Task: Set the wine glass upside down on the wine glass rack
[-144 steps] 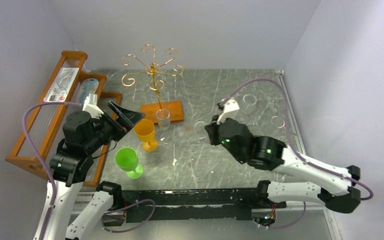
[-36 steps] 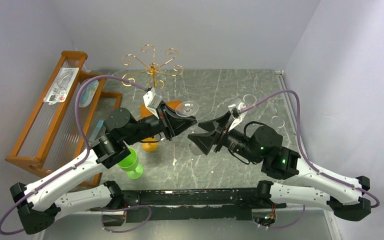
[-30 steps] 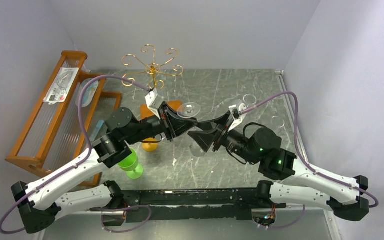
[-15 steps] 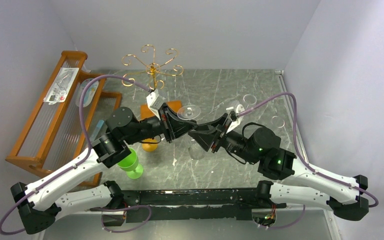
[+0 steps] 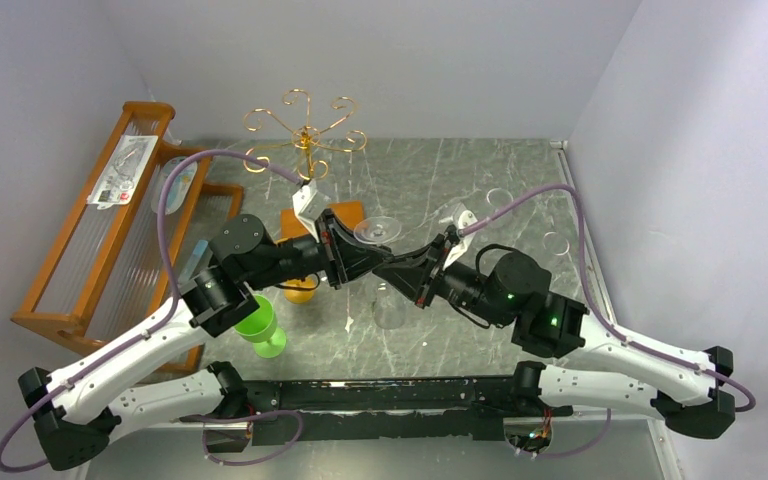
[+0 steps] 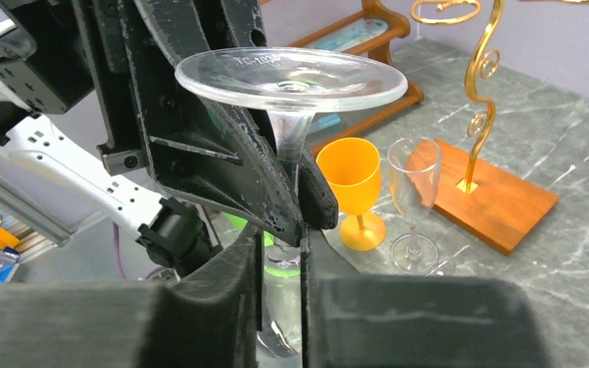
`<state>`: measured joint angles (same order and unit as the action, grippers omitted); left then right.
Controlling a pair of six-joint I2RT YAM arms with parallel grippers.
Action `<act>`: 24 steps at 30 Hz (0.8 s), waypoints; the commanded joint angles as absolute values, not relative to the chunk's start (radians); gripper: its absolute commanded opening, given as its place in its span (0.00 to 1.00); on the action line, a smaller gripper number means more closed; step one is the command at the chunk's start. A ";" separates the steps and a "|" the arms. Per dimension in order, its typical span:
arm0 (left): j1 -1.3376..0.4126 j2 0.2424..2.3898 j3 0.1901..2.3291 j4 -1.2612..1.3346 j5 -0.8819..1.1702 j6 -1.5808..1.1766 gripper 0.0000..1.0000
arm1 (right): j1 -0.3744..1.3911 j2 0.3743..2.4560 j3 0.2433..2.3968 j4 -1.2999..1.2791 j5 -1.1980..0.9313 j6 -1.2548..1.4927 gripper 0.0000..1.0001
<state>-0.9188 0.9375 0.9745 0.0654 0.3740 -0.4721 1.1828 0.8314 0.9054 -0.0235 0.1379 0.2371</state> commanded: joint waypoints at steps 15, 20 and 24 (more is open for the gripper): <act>-0.928 0.894 0.889 0.264 0.236 -0.566 0.28 | 1.175 0.872 0.814 0.141 0.188 0.276 0.00; -0.928 0.877 0.843 0.318 0.176 -0.604 0.35 | 1.175 0.861 0.779 0.192 0.186 0.301 0.00; -0.927 0.872 0.821 0.337 0.118 -0.618 0.29 | 1.174 0.862 0.773 0.216 0.177 0.298 0.00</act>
